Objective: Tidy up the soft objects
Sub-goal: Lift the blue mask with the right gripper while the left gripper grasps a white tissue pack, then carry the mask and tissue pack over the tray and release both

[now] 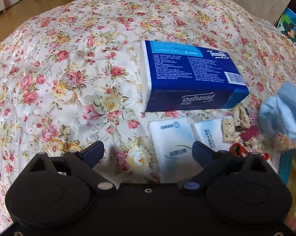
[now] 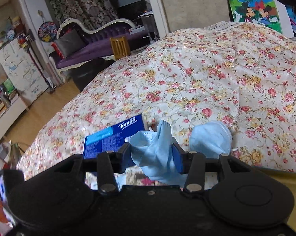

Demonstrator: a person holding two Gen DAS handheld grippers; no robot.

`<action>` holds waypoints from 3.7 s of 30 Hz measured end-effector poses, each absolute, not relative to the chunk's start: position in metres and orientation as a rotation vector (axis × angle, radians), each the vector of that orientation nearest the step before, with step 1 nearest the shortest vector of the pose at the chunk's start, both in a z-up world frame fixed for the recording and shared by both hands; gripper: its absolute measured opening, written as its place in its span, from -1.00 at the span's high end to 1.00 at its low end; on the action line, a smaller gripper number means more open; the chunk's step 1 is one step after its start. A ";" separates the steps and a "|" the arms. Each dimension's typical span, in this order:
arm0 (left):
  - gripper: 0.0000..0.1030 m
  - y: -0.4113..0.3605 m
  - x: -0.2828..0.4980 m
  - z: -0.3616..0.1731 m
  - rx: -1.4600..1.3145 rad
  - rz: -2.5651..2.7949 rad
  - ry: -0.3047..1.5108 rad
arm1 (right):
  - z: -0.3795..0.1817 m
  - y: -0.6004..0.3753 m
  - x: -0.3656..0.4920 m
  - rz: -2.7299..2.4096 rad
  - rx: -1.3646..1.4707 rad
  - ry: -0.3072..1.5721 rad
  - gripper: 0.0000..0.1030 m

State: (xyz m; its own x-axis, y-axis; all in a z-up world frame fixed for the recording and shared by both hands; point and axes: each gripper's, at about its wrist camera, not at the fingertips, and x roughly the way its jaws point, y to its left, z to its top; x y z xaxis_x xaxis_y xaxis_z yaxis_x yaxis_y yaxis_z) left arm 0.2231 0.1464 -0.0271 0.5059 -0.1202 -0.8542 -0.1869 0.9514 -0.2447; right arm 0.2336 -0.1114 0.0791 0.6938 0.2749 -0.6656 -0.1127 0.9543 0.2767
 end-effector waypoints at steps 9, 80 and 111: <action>-0.80 0.130 0.222 -0.027 -0.260 -0.010 1.052 | 0.082 -0.118 0.201 0.217 0.206 0.791 0.13; 0.48 -0.006 0.057 0.086 -0.070 -0.370 0.772 | 0.101 -0.238 0.041 0.021 0.224 0.766 0.13; -0.32 -0.091 0.063 0.061 0.141 -0.265 0.892 | 0.099 -0.281 0.074 -0.053 0.213 0.748 -0.26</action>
State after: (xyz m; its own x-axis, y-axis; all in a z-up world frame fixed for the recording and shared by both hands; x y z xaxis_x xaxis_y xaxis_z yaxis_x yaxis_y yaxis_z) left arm 0.0633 -0.0907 0.0610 0.5978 -0.1692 -0.7836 0.2856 0.9583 0.0110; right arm 0.0742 -0.2813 0.0987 0.7325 0.0281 -0.6802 0.1237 0.9770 0.1736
